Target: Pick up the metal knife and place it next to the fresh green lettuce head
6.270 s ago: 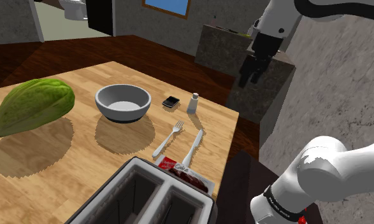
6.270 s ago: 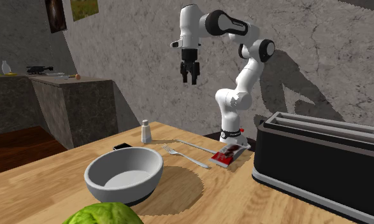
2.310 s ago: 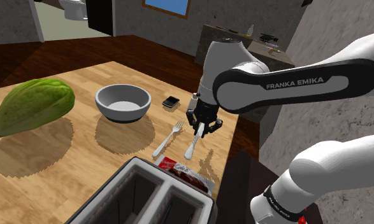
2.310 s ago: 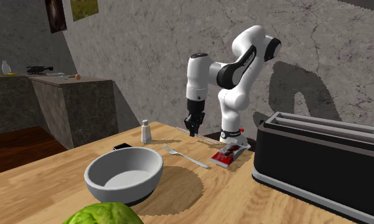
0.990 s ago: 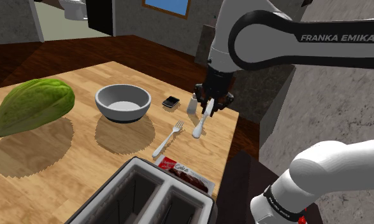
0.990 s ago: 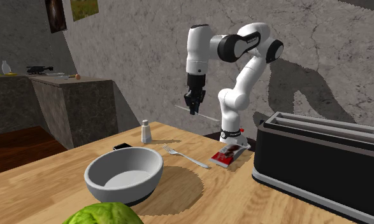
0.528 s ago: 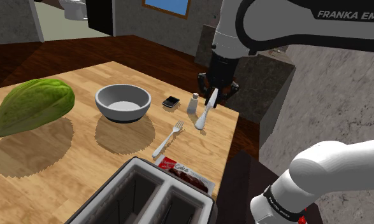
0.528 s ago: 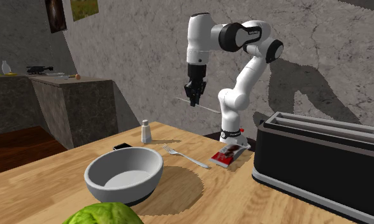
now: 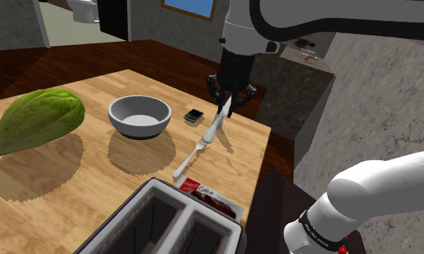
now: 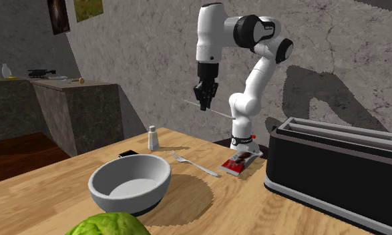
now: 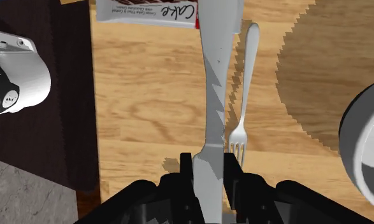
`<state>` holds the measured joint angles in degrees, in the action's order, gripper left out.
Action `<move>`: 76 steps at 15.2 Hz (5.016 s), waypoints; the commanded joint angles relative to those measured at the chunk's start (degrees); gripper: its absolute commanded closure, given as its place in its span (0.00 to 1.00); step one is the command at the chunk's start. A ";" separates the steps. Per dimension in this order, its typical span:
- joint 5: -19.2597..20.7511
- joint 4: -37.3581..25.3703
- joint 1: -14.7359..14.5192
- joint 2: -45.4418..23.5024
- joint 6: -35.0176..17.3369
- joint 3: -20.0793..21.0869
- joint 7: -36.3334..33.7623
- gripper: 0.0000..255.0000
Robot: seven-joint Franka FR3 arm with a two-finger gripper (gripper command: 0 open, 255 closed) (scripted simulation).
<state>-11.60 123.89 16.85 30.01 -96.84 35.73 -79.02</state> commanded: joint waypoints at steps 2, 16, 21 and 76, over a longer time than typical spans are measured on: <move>1.25 -5.26 1.20 -5.66 -0.48 4.71 -4.81 1.00; 32.29 -41.40 -10.18 -50.55 7.71 21.93 -37.34 1.00; 42.17 -63.20 -27.43 -65.50 16.68 16.52 -40.84 1.00; 44.85 -37.29 -20.50 -68.03 -8.24 14.88 -46.59 0.00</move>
<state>33.86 87.22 -3.86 -38.78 -106.29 50.14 -126.03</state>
